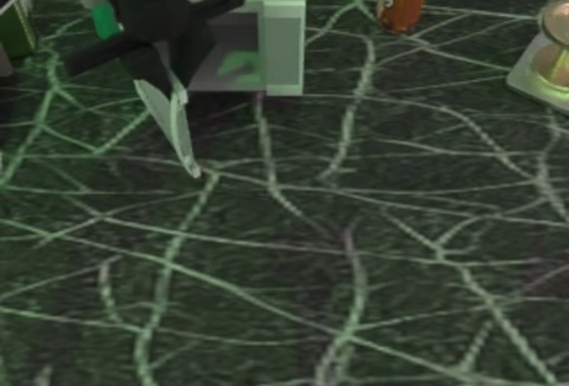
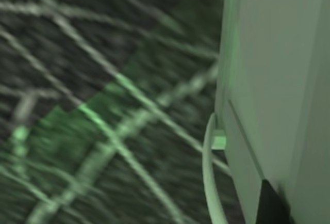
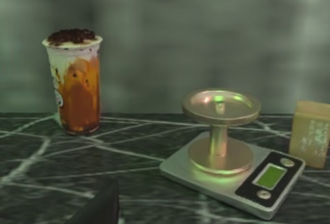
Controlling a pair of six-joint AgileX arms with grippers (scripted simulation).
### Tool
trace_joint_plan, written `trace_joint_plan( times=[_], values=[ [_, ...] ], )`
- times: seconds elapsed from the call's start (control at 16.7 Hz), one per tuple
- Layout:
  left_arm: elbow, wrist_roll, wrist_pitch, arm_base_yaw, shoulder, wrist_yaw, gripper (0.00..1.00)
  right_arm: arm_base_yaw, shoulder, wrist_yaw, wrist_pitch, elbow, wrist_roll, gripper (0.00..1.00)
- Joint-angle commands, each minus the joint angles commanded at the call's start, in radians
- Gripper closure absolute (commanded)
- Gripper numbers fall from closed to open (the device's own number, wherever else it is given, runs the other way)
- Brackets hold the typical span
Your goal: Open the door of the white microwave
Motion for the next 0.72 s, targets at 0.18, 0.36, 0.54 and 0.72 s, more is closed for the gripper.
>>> trace_joint_plan(
  times=[0.18, 0.36, 0.54, 0.72],
  values=[
    [0.000, 0.000, 0.000, 0.000, 0.000, 0.000, 1.00, 0.000, 0.000, 0.000, 0.000, 0.000, 0.000, 0.00],
    [-0.003, 0.000, 0.002, -0.002, -0.007, 0.001, 1.00, 0.000, 0.000, 0.000, 0.000, 0.000, 0.000, 0.00],
    [-0.054, 0.020, 0.021, 0.014, -0.037, 0.001, 1.00, 0.000, 0.000, 0.000, 0.000, 0.000, 0.000, 0.00],
    [-0.122, 0.046, 0.047, 0.035, -0.078, -0.001, 1.00, 0.000, 0.000, 0.000, 0.000, 0.000, 0.000, 0.00]
  ],
)
